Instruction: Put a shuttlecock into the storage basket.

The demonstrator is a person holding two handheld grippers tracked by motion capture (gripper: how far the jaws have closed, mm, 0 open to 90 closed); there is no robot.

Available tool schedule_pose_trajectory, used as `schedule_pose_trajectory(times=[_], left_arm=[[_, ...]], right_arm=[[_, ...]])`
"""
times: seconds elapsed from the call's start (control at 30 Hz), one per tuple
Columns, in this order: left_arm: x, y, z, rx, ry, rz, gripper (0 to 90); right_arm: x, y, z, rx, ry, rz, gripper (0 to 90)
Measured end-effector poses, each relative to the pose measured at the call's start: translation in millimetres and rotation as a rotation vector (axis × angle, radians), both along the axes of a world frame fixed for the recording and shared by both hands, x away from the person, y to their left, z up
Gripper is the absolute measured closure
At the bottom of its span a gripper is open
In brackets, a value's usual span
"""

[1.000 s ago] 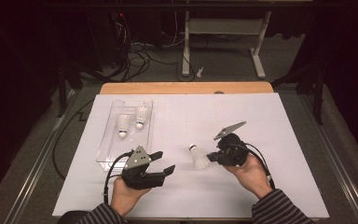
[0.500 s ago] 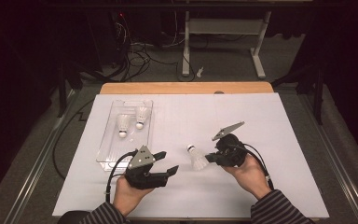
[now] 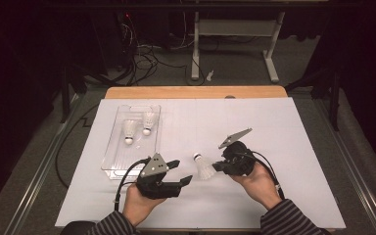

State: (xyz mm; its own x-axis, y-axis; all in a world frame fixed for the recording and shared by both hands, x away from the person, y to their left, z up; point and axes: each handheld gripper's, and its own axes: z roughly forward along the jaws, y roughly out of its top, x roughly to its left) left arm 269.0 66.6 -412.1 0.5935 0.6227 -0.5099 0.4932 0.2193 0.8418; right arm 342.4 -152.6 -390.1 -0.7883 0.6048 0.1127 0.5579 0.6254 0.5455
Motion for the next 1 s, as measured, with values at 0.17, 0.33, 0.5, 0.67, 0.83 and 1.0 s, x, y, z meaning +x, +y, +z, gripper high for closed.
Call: schedule_pose_trajectory(times=[0.17,0.33,0.5,0.67,0.83,1.0], left_arm=[[-0.1,-3.6,-0.5,0.007,0.009,-0.009,36.5],[0.5,-7.0,-0.4,0.012,0.012,-0.015,36.7],[2.1,-11.6,-1.0,0.018,0.018,-0.017,37.1],[3.9,-17.0,-2.3,0.032,0.033,-0.024,38.2],[5.6,-21.3,-3.8,0.054,0.044,-0.029,39.9],[6.7,-24.4,-5.5,0.066,0.049,-0.028,42.0]], right_arm=[[0.2,2.8,0.3,-0.003,-0.002,0.008,90.0],[-0.1,5.6,1.2,-0.009,-0.002,0.012,90.0],[-0.1,8.2,2.2,-0.01,-0.001,0.015,90.0],[-0.5,10.2,3.1,-0.011,-0.002,0.018,90.0],[-0.4,10.6,3.9,-0.008,-0.001,0.018,90.0],[-0.6,10.9,3.6,-0.004,-0.001,0.018,90.0]])
